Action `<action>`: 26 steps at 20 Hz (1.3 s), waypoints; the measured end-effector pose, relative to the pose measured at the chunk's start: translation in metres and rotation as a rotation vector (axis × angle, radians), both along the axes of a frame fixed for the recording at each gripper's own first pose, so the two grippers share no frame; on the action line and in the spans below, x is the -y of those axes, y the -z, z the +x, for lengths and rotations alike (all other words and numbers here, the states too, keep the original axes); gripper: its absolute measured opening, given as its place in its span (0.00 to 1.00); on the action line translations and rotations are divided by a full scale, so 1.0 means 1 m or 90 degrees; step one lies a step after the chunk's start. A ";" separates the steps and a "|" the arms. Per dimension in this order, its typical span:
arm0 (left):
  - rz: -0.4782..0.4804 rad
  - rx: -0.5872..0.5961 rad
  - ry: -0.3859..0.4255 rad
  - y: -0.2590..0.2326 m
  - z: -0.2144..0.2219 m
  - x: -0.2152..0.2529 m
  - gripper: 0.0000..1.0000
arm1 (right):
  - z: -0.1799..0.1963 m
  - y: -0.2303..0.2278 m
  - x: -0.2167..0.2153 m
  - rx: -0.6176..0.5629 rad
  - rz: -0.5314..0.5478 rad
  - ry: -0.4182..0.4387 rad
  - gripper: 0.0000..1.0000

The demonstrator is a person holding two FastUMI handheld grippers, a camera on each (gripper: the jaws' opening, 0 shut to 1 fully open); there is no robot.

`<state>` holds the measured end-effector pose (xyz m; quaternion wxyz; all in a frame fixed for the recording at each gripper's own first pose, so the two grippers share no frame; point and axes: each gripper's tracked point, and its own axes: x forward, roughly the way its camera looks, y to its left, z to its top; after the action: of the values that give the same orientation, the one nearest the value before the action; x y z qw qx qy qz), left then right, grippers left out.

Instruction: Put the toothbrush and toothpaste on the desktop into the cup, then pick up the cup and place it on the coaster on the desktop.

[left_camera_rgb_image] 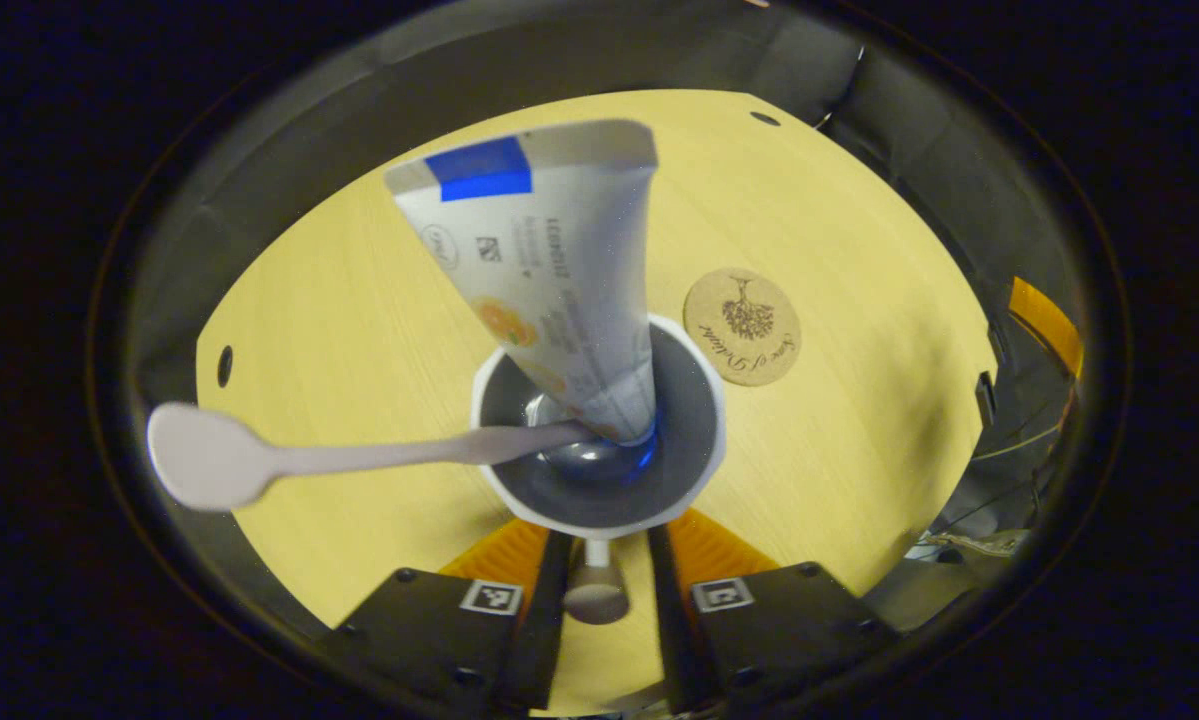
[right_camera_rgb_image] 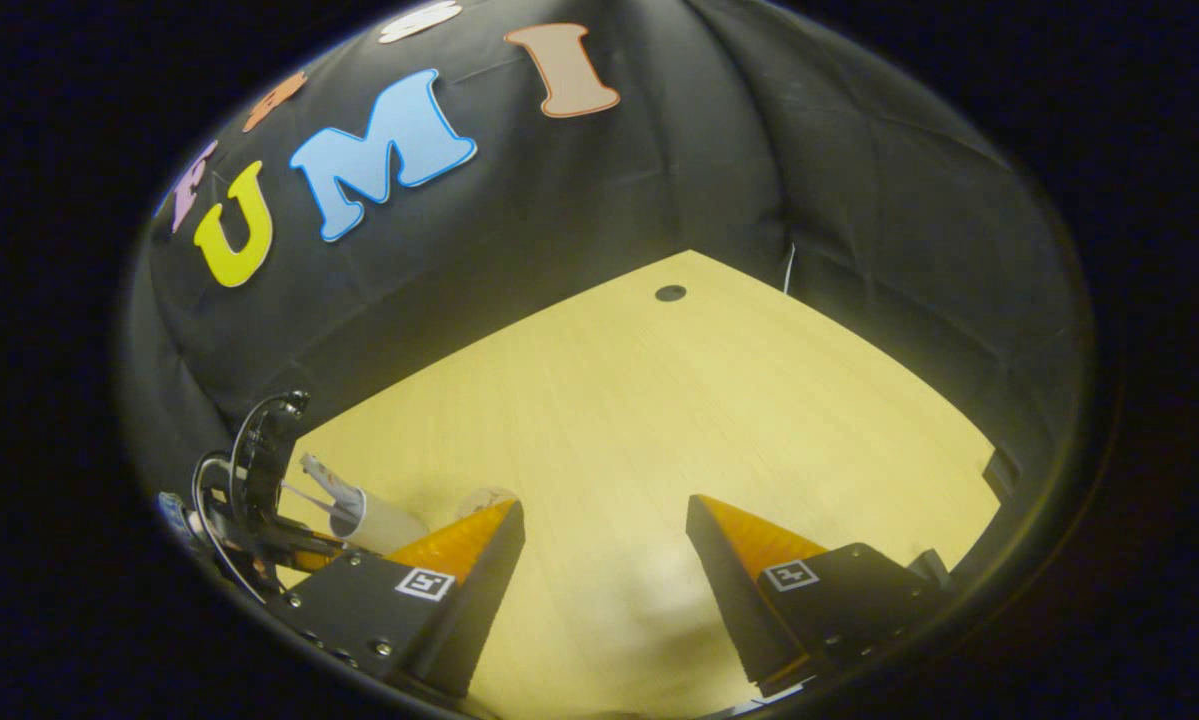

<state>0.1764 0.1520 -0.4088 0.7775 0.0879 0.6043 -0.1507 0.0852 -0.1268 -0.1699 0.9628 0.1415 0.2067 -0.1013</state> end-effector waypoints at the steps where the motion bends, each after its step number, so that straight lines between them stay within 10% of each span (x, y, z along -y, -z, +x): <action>1: 0.005 -0.006 0.004 0.002 -0.001 0.001 0.41 | -0.001 0.003 0.003 -0.004 0.002 0.001 0.96; 26: 0.010 0.043 0.049 -0.019 0.040 0.101 0.28 | -0.029 0.014 0.075 -0.014 0.040 0.030 0.96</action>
<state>0.2165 0.0507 -0.3895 0.7906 0.1222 0.5747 -0.1725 0.0558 -0.2014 -0.1843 0.9528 0.1752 0.2172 -0.1193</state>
